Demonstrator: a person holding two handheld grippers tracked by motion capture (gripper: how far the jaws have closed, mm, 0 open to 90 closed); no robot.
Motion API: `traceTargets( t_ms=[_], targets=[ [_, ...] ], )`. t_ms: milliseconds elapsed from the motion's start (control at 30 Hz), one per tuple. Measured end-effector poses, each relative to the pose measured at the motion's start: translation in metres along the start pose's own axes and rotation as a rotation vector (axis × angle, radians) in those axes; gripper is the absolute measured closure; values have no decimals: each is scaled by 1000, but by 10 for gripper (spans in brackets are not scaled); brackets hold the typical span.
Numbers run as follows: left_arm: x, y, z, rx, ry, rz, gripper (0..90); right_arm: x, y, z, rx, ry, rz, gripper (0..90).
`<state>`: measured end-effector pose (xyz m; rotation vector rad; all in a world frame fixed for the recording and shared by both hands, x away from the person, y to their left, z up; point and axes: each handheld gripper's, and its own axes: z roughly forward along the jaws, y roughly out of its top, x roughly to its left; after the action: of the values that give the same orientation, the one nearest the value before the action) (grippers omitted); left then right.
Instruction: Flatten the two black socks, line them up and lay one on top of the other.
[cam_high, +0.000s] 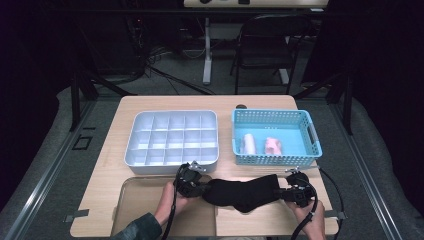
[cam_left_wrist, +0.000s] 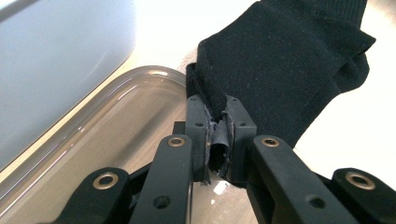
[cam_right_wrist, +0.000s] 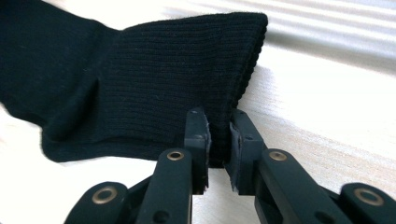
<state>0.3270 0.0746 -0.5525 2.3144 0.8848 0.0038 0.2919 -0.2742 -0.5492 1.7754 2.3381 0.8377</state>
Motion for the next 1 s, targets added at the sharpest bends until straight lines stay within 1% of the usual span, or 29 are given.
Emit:
traceTargets(
  t_ms=[33, 67, 300, 333, 400, 433, 500, 600, 667, 733, 800, 900, 933, 1000],
  targets=[
    [0, 0, 0, 1, -2, 1, 827, 0, 0, -2, -8, 2, -3, 798],
    [0, 0, 0, 2, -4, 6, 827, 0, 0, -3, -18, 4, 5, 798],
    [-1, 1, 0, -5, -8, 17, 827, 1, 0, -10, -30, 27, 6, 798],
    [-1, 1, 0, -7, -7, 16, 827, 2, 0, -12, -42, 29, 10, 798],
    [-1, 1, 0, -6, -7, 18, 827, 2, 1, -14, -45, 40, 5, 798],
    [-2, 1, 1, -12, -8, 13, 827, 3, 1, -16, -54, 46, 10, 798],
    [-2, 1, 0, -9, -7, 23, 827, 4, 1, -18, -58, 45, 3, 798],
    [-4, 1, 1, -17, -12, 19, 827, 7, 2, -22, -66, 62, 0, 798],
    [-4, 2, 2, -15, -14, 28, 827, 7, 2, -24, -76, 80, -1, 798],
    [-6, 2, 3, -22, -17, 26, 827, 8, 2, -27, -90, 87, 0, 798],
    [-6, 4, 3, -20, -21, 35, 827, 9, 3, -30, -96, 102, -1, 798],
    [-10, 5, 5, -28, -27, 34, 827, 11, 4, -34, -107, 117, -2, 798],
    [-10, 5, 5, -26, -29, 42, 827, 11, 4, -34, -111, 121, -1, 798],
    [-12, 7, 7, -29, -34, 39, 827, 13, 5, -37, -117, 138, -6, 798]
  ],
)
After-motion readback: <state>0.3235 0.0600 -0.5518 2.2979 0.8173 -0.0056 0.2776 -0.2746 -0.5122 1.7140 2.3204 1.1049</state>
